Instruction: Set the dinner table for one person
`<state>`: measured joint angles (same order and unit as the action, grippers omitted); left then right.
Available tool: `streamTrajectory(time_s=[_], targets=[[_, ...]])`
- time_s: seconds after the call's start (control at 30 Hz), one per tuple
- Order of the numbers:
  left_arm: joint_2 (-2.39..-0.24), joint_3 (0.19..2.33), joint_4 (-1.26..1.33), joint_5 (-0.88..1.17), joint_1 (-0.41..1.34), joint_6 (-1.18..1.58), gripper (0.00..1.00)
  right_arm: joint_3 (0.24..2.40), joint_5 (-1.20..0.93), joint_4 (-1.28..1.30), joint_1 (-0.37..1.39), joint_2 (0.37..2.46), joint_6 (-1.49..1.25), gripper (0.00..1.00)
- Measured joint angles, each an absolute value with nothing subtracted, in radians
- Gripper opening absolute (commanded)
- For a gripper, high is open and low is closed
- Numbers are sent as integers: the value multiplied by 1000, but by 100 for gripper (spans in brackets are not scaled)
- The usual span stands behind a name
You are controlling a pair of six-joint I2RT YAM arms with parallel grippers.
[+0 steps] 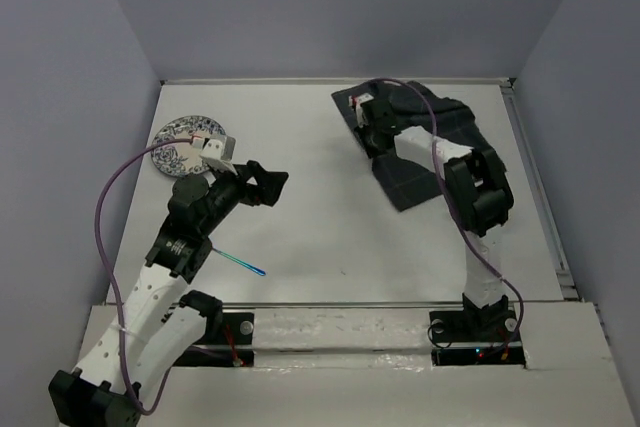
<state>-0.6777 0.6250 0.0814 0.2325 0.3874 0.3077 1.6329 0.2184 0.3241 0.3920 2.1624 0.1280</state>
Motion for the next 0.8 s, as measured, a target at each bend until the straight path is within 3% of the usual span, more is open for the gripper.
streamTrajectory(time_s=[0.17,0.27,0.3,0.37,0.4,0.47,0.6,0.8], targets=[[-756,620,109,227,379,426,99,1392,107,264,551,1948,65,0],[-821,611,144,202,379,492,88,1247,62,199,603,1847,31,0],[-846,607,159,183,379,506,77,1202,56,184,615,1823,18,0],[-911,603,189,126,387,542,70,1110,47,165,632,1776,-12,21],[-937,603,202,97,391,556,57,1061,40,159,642,1750,-33,34],[-1016,603,234,37,411,576,55,986,29,150,650,1702,-67,67],[-1205,627,270,-49,451,609,56,900,8,153,648,1573,-130,70],[-1491,775,311,-155,485,613,66,842,-31,111,649,1340,-245,64]])
